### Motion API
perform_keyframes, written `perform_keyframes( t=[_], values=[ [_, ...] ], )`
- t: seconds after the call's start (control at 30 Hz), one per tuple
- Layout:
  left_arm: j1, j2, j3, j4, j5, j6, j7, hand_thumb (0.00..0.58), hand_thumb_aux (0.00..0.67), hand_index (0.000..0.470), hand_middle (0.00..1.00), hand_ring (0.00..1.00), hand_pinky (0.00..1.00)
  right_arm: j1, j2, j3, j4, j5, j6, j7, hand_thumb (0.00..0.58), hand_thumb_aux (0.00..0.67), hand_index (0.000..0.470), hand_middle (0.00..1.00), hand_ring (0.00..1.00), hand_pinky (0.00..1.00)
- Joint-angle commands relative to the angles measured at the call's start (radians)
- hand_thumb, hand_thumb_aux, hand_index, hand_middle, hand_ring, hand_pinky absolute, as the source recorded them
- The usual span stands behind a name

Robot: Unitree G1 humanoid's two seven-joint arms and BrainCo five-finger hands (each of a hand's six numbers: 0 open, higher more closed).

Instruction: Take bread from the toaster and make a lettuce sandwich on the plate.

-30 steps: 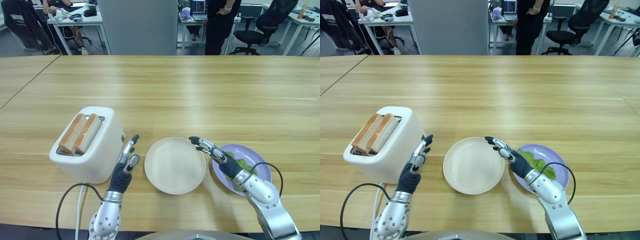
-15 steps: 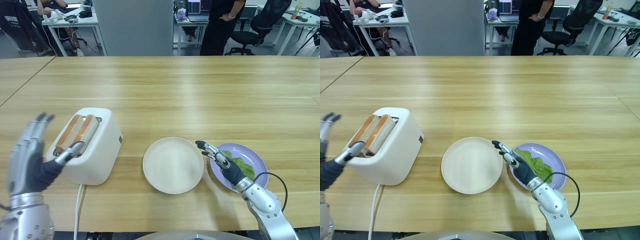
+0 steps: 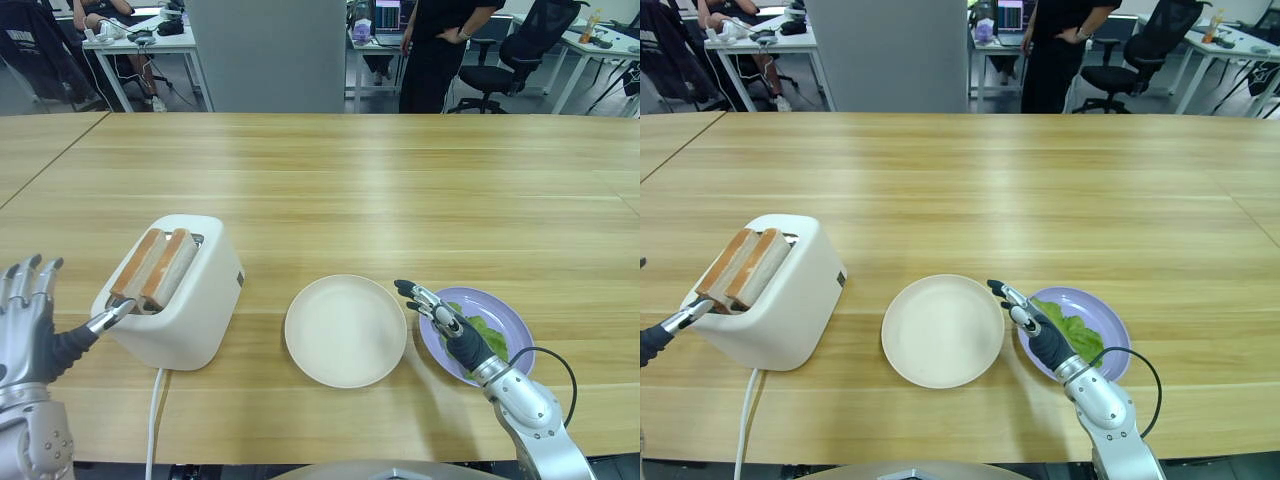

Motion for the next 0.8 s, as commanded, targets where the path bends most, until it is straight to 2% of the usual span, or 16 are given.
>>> perform_keyframes(
  t=[0.03,0.07,0.1,0.13,0.2,0.23,0.3,0.33,0.4,0.43,0.47,0.6,0.63,0.73,0.77,0.8],
  values=[
    [-0.023,0.012,-0.031,0.058,0.064,0.022,0.002,0.027,0.016,0.011,0.0,0.0,0.0,0.0,-0.001,-0.028,0.005,0.003,0.001,-0.007,0.0,0.0,0.0,0.0,0.0,0.0],
    [-0.031,0.018,-0.037,0.069,0.082,0.028,0.002,0.027,0.016,0.011,0.0,0.0,0.0,0.0,-0.002,-0.034,0.006,0.005,0.001,-0.008,0.0,0.0,0.0,0.0,0.0,0.0],
    [-0.042,0.023,-0.041,0.08,0.09,0.031,0.003,0.175,0.11,0.076,0.0,0.0,0.0,0.001,-0.003,-0.04,0.007,0.006,0.0,-0.009,0.0,0.0,0.0,0.0,0.0,0.0],
    [-0.049,0.026,-0.045,0.087,0.095,0.033,0.003,0.175,0.11,0.076,0.0,0.0,0.0,0.001,-0.003,-0.044,0.007,0.007,-0.001,-0.01,0.0,0.0,0.0,0.0,0.0,0.0],
    [-0.069,0.034,-0.057,0.099,0.111,0.042,0.001,0.164,0.102,0.07,0.0,0.0,0.0,-0.001,-0.003,-0.055,0.007,0.008,-0.002,-0.011,0.0,0.0,0.0,0.0,0.0,0.0],
    [-0.08,0.036,-0.066,0.105,0.118,0.046,-0.001,0.009,0.005,0.004,0.0,0.0,0.0,-0.005,-0.004,-0.061,0.008,0.01,-0.001,-0.011,0.0,0.0,0.0,0.0,0.0,0.0],
    [-0.1,0.037,-0.08,0.108,0.115,0.047,-0.002,0.009,0.005,0.004,0.0,0.0,0.0,-0.015,-0.003,-0.073,0.012,0.014,0.001,-0.012,0.0,0.0,0.0,0.0,0.0,0.0],
    [-0.107,0.037,-0.083,0.107,0.114,0.051,-0.006,0.132,0.081,0.056,0.0,0.0,0.0,-0.018,-0.003,-0.079,0.012,0.017,0.002,-0.012,0.0,0.0,0.0,0.0,0.0,0.0],
    [-0.118,0.038,-0.092,0.098,0.128,0.059,-0.012,0.187,0.118,0.081,0.0,0.0,0.0,-0.023,-0.003,-0.085,0.013,0.021,0.004,-0.01,0.0,0.0,0.0,0.0,0.0,0.0],
    [-0.123,0.038,-0.099,0.095,0.136,0.062,-0.014,0.408,0.305,0.209,0.0,0.0,0.0,-0.025,-0.003,-0.088,0.012,0.022,0.005,-0.009,0.0,0.0,0.0,0.0,0.0,0.0],
    [-0.126,0.038,-0.107,0.094,0.142,0.063,-0.019,0.454,0.357,0.245,0.0,0.0,0.0,-0.027,-0.002,-0.089,0.012,0.023,0.005,-0.008,0.0,0.0,0.0,0.0,0.0,0.0],
    [-0.131,0.034,-0.153,0.097,0.161,0.064,-0.041,0.491,0.407,0.28,0.0,0.0,0.0,-0.034,-0.002,-0.099,0.011,0.026,0.005,-0.009,0.0,0.0,0.0,0.0,0.0,0.0],
    [-0.132,0.03,-0.162,0.096,0.164,0.067,-0.042,0.53,0.473,0.325,0.0,0.0,0.0,-0.037,-0.002,-0.1,0.014,0.026,0.005,-0.01,0.0,0.0,0.0,0.0,0.0,0.0],
    [-0.121,0.023,-0.188,0.085,0.184,0.075,-0.053,0.556,0.533,0.366,0.0,0.0,0.0,-0.044,-0.003,-0.108,0.018,0.029,0.003,-0.008,0.0,0.0,0.0,0.0,0.0,0.0],
    [-0.117,0.019,-0.199,0.082,0.189,0.075,-0.057,0.58,0.667,0.458,0.02,0.02,0.02,-0.047,-0.004,-0.113,0.019,0.031,0.003,-0.008,0.0,0.0,0.0,0.0,0.0,0.0],
    [-0.114,0.014,-0.212,0.08,0.19,0.073,-0.059,0.58,0.67,0.46,0.03,0.03,0.03,-0.05,-0.004,-0.116,0.021,0.032,0.004,-0.009,0.0,0.0,0.0,0.0,0.0,0.0]
  ],
)
